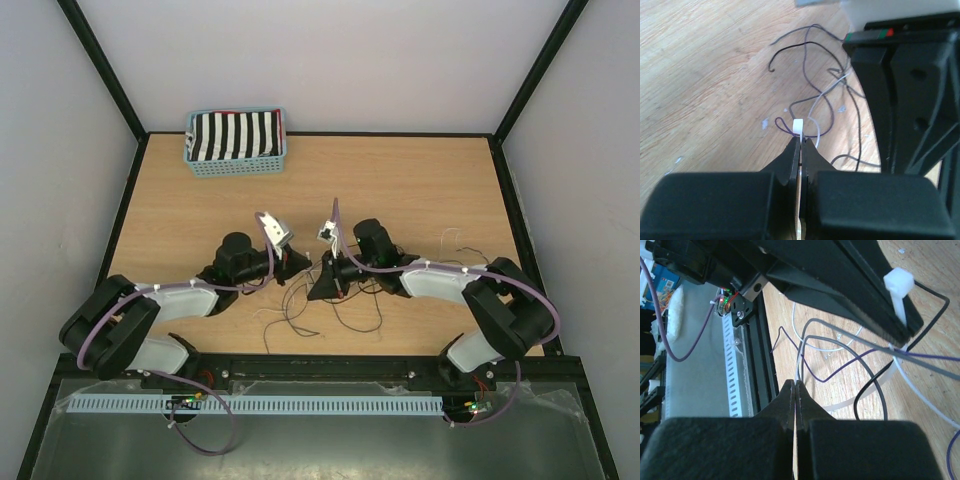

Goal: Zip-tie the wires
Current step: Tie the cable at the center of the board.

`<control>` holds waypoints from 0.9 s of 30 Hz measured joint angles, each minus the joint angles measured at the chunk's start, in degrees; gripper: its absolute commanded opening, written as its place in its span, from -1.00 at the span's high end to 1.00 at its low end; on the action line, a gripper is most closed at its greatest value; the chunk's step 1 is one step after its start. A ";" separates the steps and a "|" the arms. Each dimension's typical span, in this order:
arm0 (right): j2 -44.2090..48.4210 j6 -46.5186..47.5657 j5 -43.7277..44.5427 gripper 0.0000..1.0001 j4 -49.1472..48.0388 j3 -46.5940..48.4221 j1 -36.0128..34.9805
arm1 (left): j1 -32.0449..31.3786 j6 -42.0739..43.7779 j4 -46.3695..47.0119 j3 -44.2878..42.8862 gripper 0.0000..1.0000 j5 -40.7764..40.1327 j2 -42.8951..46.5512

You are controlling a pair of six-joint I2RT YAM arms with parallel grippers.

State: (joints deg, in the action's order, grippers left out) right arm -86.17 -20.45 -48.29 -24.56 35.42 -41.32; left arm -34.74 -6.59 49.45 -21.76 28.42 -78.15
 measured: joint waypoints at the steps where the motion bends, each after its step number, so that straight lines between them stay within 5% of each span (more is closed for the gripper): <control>1: 0.02 0.09 -0.55 1.00 0.57 0.31 0.31 | -0.09 1.01 0.00 0.24 1.00 -0.46 0.00; 27: -2.43 1.27 -12.63 1.00 13.75 7.41 4.61 | -5.60 21.73 4.59 6.23 1.00 -11.78 3.52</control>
State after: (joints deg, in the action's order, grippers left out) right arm -88.60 -19.18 -60.93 -10.81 42.83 -36.71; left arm -40.34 15.14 54.04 -15.53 16.64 -74.63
